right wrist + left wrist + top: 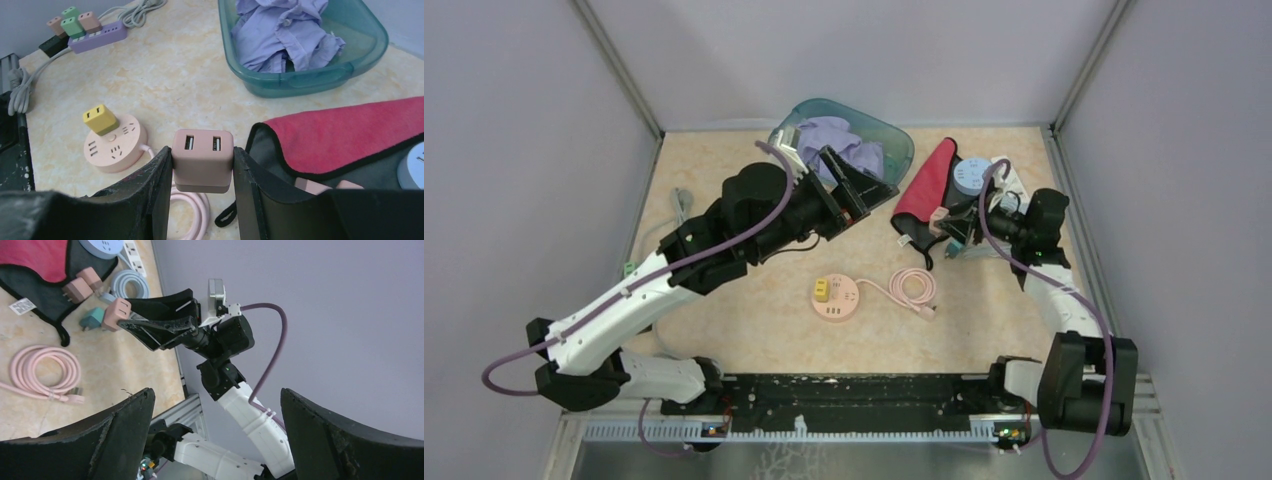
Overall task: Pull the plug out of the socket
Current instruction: Place the plug at the center of the board.
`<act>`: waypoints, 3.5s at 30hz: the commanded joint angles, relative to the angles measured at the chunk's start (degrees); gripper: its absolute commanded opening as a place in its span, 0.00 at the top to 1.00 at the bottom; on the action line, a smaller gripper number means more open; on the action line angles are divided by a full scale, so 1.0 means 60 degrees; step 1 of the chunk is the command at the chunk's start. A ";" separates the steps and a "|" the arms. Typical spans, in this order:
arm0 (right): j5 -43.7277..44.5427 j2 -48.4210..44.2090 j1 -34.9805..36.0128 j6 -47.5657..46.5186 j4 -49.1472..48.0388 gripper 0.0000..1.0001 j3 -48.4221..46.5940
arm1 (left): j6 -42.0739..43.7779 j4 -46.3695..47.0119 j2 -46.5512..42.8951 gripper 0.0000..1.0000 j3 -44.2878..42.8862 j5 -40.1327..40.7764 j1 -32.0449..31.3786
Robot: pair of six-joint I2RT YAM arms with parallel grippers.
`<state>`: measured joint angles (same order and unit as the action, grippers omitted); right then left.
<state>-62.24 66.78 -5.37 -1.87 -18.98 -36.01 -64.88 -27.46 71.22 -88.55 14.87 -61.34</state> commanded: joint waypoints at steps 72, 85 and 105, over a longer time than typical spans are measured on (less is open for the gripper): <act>0.7568 0.2407 0.0332 0.1624 0.0655 0.82 -0.1079 | 0.3302 0.4452 -0.1313 0.00 0.2478 -0.0151 0.0006; 0.7460 0.2529 0.0338 0.1385 0.1017 0.45 -0.1260 | 0.3129 0.3352 0.1620 0.00 -0.2702 -0.0249 -0.1207; 0.3390 0.0724 0.0337 -0.0518 0.1208 0.01 -0.0923 | 0.4381 0.3310 0.1102 0.00 -0.1418 0.1456 -0.1667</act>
<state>-27.46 76.16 -3.90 1.17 -9.56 -40.97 -44.14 -7.05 81.32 -103.63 18.61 -71.18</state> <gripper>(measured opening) 0.988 0.998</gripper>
